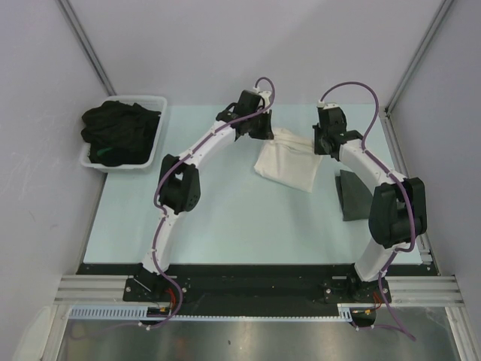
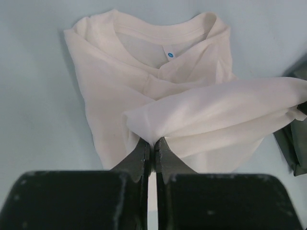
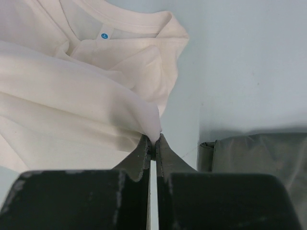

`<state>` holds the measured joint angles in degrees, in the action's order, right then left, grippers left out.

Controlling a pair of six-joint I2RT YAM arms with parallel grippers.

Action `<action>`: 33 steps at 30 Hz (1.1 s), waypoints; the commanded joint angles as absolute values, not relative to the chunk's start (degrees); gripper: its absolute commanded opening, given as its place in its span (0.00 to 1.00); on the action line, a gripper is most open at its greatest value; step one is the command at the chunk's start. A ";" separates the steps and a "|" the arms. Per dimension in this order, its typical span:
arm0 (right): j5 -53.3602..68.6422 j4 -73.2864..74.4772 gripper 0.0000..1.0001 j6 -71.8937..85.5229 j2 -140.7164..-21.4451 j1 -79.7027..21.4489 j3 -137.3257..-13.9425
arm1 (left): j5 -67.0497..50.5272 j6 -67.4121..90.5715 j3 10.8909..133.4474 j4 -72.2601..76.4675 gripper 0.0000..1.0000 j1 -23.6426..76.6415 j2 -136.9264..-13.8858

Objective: Fold and stack the t-shirts
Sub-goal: Fold the long partially folded tshirt into a neat square

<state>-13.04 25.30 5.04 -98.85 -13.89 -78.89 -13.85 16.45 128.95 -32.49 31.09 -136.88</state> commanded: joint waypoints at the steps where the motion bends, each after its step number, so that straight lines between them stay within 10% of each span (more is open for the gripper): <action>1: -18.02 22.42 0.00 1.59 -99.23 -11.95 -81.65 | -8.88 17.93 132.27 -24.71 0.04 28.48 -136.49; 21: -18.89 20.57 0.00 0.79 -117.24 -7.91 -97.45 | -9.40 26.98 136.85 -14.24 0.09 25.05 -146.07; 26: -21.88 21.36 0.13 1.49 -122.07 -7.82 -102.21 | -8.70 26.19 136.58 -13.62 0.44 24.96 -146.43; 27: -22.23 21.36 0.21 1.58 -123.04 -7.82 -102.65 | -9.05 26.02 136.41 -13.80 0.97 24.96 -146.34; 33: -24.43 21.36 0.27 0.97 -122.61 -7.91 -104.24 | -8.35 23.65 130.52 -13.01 0.99 24.96 -141.25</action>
